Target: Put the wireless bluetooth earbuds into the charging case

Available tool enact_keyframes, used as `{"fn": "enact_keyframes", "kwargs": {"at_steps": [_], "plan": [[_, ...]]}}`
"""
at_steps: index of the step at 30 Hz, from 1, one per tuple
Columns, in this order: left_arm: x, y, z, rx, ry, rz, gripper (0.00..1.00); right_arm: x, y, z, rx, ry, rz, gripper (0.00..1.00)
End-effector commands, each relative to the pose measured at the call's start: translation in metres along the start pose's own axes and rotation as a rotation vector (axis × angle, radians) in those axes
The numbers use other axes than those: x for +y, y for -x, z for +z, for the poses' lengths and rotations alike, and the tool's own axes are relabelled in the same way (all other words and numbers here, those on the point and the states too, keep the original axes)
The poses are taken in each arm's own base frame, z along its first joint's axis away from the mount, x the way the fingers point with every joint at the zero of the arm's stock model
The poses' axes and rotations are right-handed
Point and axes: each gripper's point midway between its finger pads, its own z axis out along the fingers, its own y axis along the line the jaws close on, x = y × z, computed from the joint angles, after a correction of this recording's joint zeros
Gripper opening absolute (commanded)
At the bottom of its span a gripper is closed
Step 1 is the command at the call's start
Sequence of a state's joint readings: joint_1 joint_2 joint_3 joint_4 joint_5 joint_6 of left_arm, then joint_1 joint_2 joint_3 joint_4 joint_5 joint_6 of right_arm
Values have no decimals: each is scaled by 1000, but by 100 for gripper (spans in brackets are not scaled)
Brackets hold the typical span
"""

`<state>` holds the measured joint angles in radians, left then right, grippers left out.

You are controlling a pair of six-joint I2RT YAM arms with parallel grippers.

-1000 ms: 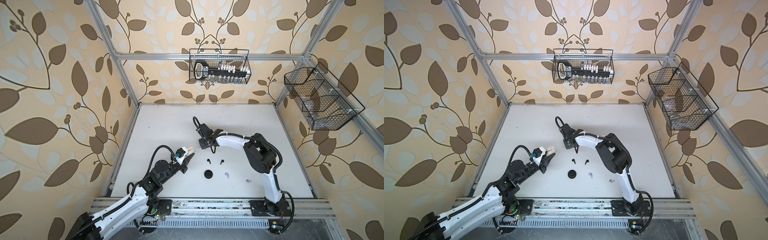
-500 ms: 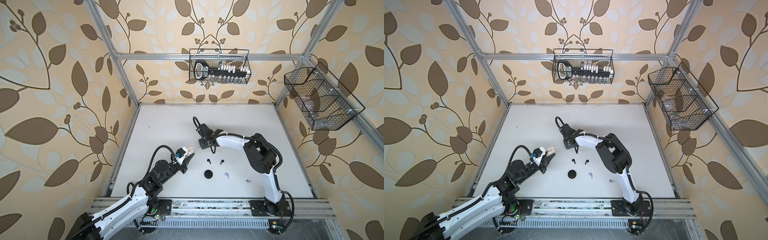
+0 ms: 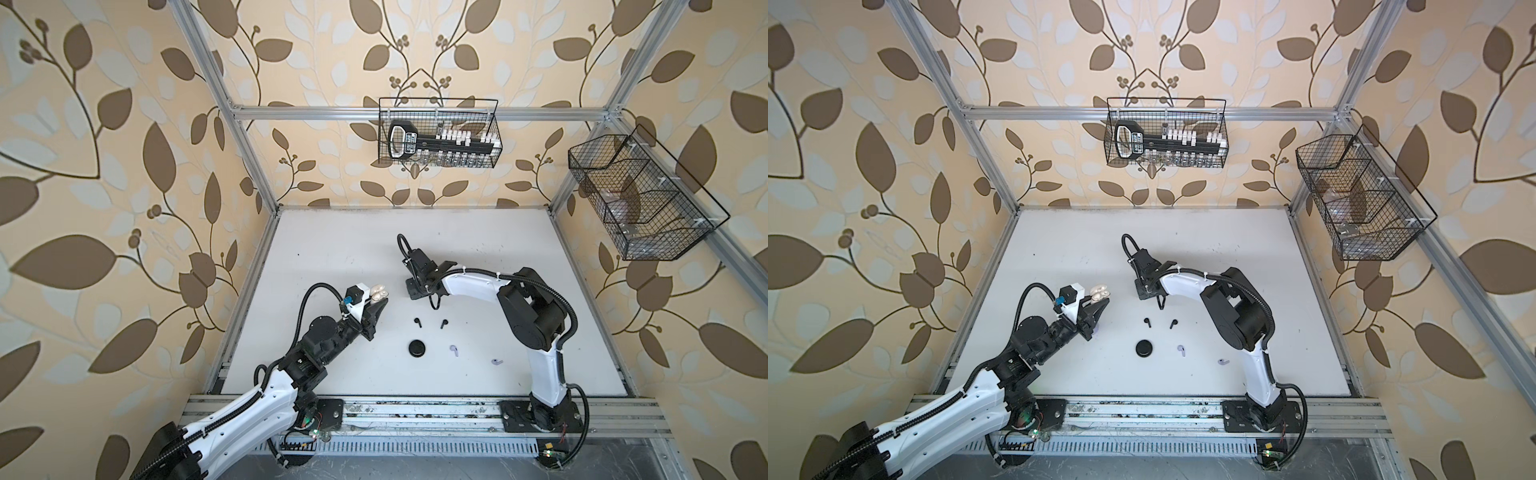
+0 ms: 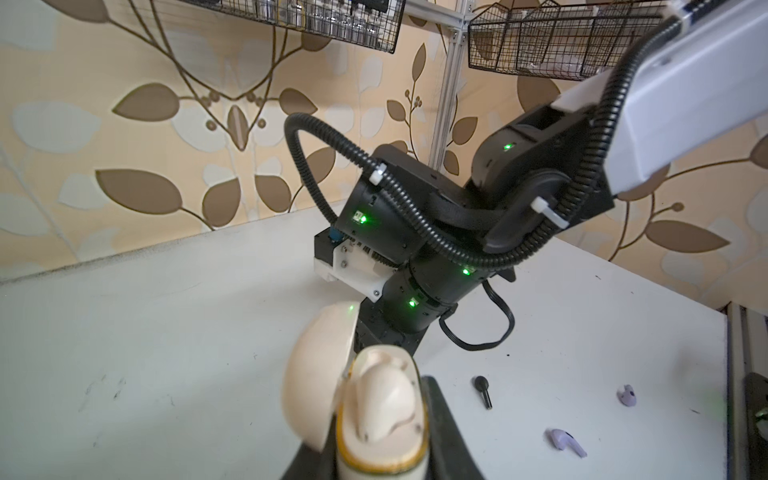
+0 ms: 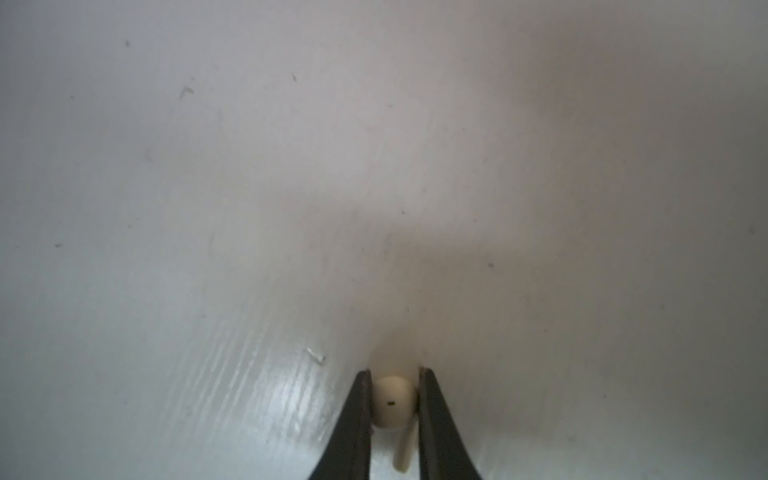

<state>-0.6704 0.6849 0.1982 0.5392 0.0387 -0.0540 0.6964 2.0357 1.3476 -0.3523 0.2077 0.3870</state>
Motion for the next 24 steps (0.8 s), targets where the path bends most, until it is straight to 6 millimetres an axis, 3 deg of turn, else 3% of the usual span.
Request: {"fn": "enact_keyframes", "kwargs": {"at_steps": [1, 5, 14, 24], "plan": [[-20, 25, 3, -87, -111, -63, 0, -5, 12, -21, -68, 50, 72, 15], [-23, 13, 11, -44, -132, -26, 0, -14, 10, -42, -130, 67, 133, 14], [-20, -28, 21, 1, -145, 67, 0, -15, 8, -86, -252, 156, 232, 13], [-29, -32, 38, -8, -207, 91, 0, -21, -5, -141, -407, 200, 334, 13]]}}
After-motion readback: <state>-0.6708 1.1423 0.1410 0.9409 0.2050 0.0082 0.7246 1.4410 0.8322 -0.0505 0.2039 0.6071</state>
